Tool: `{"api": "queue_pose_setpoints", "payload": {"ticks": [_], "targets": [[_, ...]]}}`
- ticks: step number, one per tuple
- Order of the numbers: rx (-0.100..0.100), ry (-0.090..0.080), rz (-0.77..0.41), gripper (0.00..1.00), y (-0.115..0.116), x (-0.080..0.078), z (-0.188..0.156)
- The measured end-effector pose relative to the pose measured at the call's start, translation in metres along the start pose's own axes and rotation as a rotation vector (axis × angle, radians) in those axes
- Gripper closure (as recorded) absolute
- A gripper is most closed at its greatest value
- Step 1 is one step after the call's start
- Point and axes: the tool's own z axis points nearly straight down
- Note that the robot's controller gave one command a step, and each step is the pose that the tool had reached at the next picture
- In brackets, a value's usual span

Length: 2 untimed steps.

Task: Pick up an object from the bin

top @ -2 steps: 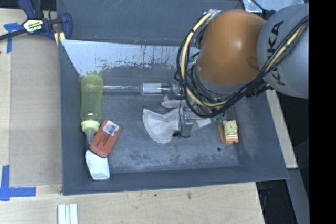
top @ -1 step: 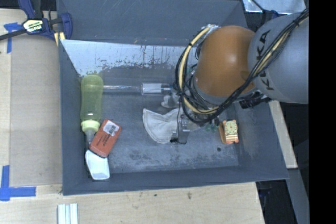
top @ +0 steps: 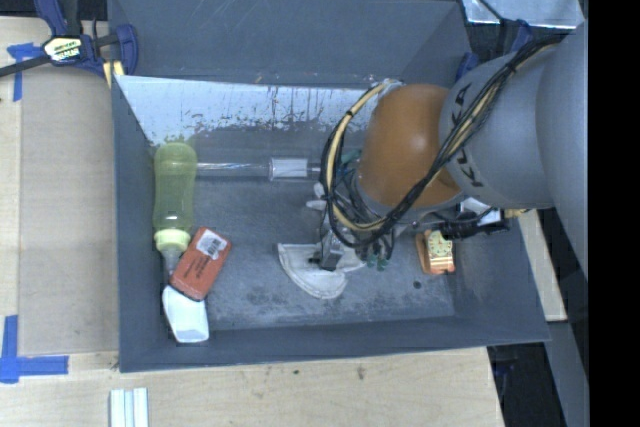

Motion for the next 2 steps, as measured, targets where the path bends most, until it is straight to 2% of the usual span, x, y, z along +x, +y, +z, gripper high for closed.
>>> {"api": "queue_pose_setpoints", "payload": {"ticks": [1, 2], "targets": [[0.0, 0.0, 0.0, 1.0, 0.0, 0.0, 0.0], [-0.003, -0.009, -0.023, 1.0, -0.001, 0.004, -0.19]]}}
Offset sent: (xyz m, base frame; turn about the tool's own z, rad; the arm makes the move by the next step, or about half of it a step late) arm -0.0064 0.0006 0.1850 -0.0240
